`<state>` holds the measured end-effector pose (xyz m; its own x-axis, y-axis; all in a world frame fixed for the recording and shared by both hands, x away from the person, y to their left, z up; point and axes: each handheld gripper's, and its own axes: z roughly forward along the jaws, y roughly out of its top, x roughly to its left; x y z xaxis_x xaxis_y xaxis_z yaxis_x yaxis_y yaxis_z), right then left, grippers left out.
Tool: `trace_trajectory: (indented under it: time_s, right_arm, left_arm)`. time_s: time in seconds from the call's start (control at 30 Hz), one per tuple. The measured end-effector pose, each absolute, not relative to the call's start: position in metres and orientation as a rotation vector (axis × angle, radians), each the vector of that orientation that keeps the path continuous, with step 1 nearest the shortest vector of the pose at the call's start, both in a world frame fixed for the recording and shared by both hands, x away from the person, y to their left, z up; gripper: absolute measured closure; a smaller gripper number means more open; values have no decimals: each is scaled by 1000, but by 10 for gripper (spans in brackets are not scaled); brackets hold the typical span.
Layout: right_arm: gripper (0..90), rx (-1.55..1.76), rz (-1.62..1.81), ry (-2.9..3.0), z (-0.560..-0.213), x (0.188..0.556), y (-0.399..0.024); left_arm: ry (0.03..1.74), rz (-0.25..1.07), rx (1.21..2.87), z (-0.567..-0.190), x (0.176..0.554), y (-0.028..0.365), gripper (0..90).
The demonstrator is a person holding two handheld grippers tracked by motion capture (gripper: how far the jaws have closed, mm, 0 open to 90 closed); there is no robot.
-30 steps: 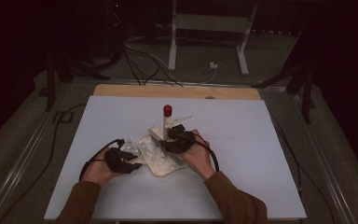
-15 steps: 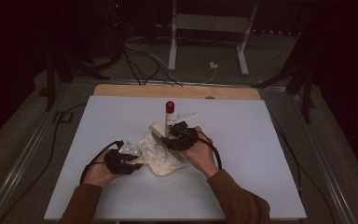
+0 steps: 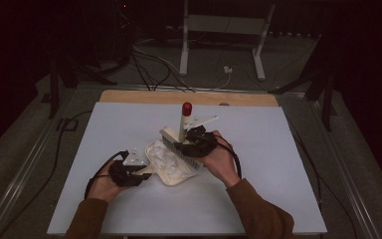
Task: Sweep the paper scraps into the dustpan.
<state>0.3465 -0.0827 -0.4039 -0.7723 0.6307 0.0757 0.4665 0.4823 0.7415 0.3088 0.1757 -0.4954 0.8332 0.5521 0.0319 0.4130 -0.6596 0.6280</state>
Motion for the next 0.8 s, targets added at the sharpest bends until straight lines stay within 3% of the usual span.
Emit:
trace_trajectory:
  time_s: [0.8]
  right_arm:
    - [663,893,1053,2491,-404,349,-89]
  left_arm:
    - [695,295,2353,-493,307,177,667]
